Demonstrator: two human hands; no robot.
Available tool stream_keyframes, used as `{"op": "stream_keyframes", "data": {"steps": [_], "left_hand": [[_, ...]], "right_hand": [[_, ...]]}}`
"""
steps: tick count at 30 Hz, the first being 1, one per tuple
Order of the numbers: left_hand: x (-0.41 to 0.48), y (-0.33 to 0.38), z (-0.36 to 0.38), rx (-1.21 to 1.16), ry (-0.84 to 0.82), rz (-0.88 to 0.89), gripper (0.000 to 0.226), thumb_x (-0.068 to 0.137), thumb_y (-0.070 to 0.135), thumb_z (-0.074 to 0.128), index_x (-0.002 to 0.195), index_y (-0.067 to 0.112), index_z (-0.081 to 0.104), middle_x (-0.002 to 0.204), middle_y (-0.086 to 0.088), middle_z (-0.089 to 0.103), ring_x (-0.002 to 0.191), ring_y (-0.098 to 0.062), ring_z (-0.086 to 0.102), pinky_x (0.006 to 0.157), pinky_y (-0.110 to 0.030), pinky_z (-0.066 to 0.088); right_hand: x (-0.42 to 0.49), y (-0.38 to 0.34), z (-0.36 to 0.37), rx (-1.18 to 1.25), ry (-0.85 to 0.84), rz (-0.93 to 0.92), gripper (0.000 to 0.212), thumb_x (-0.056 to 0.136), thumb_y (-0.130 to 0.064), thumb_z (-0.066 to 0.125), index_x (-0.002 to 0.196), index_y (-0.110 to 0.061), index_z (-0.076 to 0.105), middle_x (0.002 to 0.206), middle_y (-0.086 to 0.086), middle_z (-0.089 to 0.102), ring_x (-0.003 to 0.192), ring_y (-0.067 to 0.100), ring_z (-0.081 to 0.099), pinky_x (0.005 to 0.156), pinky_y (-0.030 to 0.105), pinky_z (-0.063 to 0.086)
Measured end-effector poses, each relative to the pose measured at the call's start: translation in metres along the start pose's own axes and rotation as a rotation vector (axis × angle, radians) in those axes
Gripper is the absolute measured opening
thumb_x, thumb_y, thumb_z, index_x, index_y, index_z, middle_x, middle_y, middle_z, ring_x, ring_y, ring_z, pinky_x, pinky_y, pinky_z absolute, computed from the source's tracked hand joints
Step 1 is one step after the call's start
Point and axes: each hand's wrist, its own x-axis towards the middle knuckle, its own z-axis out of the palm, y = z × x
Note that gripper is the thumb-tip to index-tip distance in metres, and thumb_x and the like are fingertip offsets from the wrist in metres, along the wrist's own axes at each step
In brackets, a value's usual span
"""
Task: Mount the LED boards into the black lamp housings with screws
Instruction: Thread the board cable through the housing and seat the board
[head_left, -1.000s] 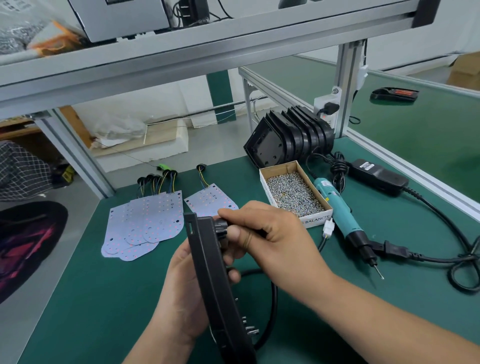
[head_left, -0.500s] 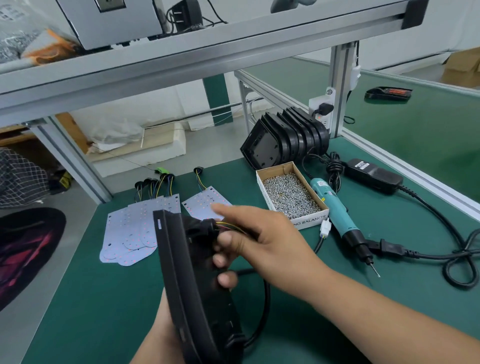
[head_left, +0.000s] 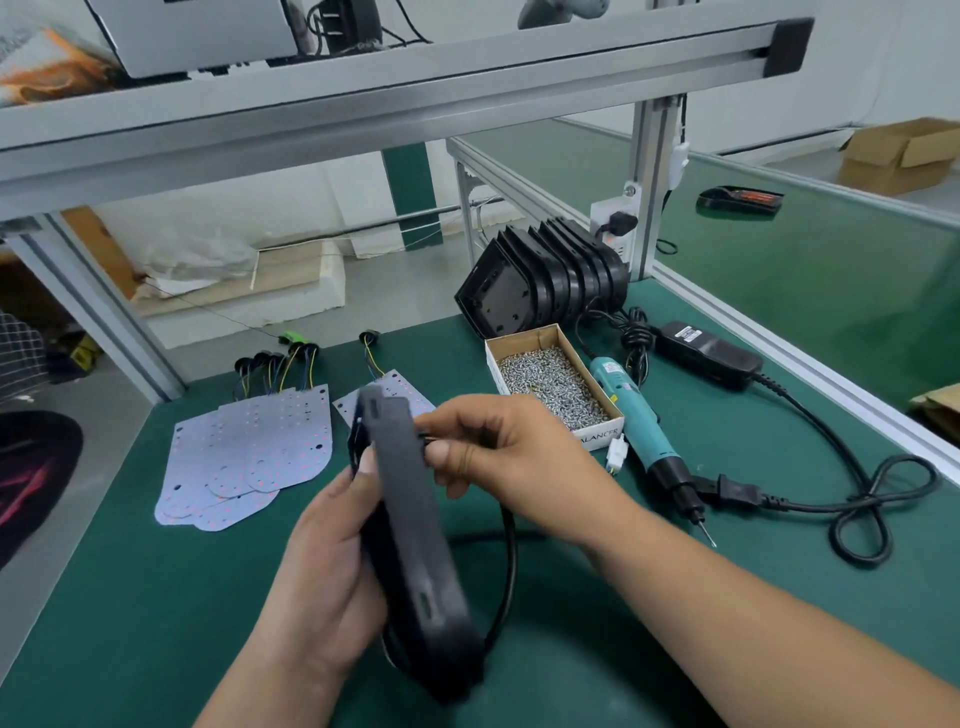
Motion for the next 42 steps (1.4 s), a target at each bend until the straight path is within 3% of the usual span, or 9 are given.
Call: {"op": "stream_keyframes", "data": {"steps": [4,10,13,19,27,30,35,38,42], "left_hand": [[0.014,0.002,-0.016,-0.012,0.129,-0.017,0.047,0.091,0.037,0.065,0.126,0.007,0.074,0.124,-0.016,0.076,0.110,-0.028,0.076,0.077,-0.039,0.065],[0.026,0.009,-0.028,-0.058,0.371,0.082,0.029,0.104,0.030,0.064,0.121,0.009,0.073,0.115,-0.003,0.080,0.103,-0.016,0.078,0.075,-0.033,0.062],[0.025,0.009,-0.031,-0.030,0.401,0.129,0.033,0.104,0.031,0.065,0.128,0.008,0.070,0.115,-0.001,0.080,0.102,-0.016,0.078,0.081,-0.037,0.061],[0.024,0.003,-0.024,-0.029,0.393,0.121,0.033,0.104,0.031,0.066,0.128,0.008,0.069,0.116,-0.004,0.080,0.105,-0.020,0.078,0.088,-0.042,0.059],[0.027,0.001,-0.028,0.033,0.388,0.078,0.029,0.103,0.030,0.068,0.123,0.009,0.072,0.114,-0.004,0.081,0.101,-0.022,0.079,0.070,-0.033,0.064],[0.026,0.000,-0.027,0.049,0.357,0.066,0.027,0.104,0.030,0.066,0.121,0.009,0.073,0.114,-0.006,0.081,0.101,-0.024,0.079,0.071,-0.035,0.064],[0.020,-0.003,-0.022,0.316,0.252,0.050,0.020,0.105,0.027,0.065,0.111,0.011,0.075,0.105,-0.004,0.082,0.092,-0.022,0.080,0.065,-0.031,0.064],[0.014,-0.008,-0.015,0.630,0.230,0.058,0.020,0.104,0.027,0.066,0.092,0.013,0.073,0.087,0.005,0.081,0.076,-0.015,0.077,0.062,-0.027,0.058],[0.010,-0.008,-0.006,0.802,0.299,0.129,0.016,0.103,0.032,0.065,0.094,0.019,0.066,0.086,0.008,0.073,0.079,-0.017,0.067,0.068,-0.033,0.051]], "right_hand": [[0.001,0.001,-0.039,-0.239,-0.022,0.163,0.023,0.101,-0.020,0.072,0.121,-0.010,0.073,0.099,0.015,0.077,0.085,0.018,0.073,0.085,0.042,0.060],[-0.018,0.000,-0.028,-0.916,-0.413,0.212,0.058,0.072,-0.081,0.066,0.094,-0.027,0.065,0.077,-0.011,0.065,0.071,0.002,0.061,0.062,0.025,0.047],[-0.016,0.010,-0.012,-0.930,-0.452,0.177,0.057,0.085,-0.070,0.064,0.079,-0.014,0.063,0.068,0.001,0.068,0.062,0.017,0.061,0.060,0.036,0.052],[-0.015,0.013,-0.018,-0.244,-0.508,0.314,0.002,0.087,-0.022,0.071,0.089,-0.022,0.073,0.084,0.000,0.078,0.059,0.014,0.062,0.050,0.024,0.043],[-0.003,0.022,-0.030,0.118,-0.270,0.411,0.020,0.095,-0.015,0.055,0.082,-0.014,0.071,0.076,0.017,0.074,0.046,0.015,0.058,0.037,0.019,0.039],[-0.004,0.025,-0.024,-0.088,-0.239,0.410,0.025,0.102,-0.019,0.059,0.080,-0.012,0.067,0.069,0.008,0.072,0.045,0.015,0.056,0.037,0.021,0.039],[-0.003,0.023,-0.020,-0.988,-0.229,0.264,0.027,0.093,-0.031,0.067,0.077,-0.010,0.062,0.070,0.007,0.068,0.068,0.029,0.064,0.060,0.036,0.050],[-0.002,0.013,-0.040,-1.044,-0.182,0.250,0.024,0.095,-0.035,0.068,0.083,-0.014,0.065,0.071,-0.003,0.060,0.074,0.023,0.058,0.057,0.030,0.041],[0.001,0.009,-0.079,-0.878,0.296,0.086,0.010,0.096,-0.024,0.065,0.087,-0.025,0.071,0.075,-0.010,0.068,0.072,0.009,0.061,0.066,0.031,0.050]]}}
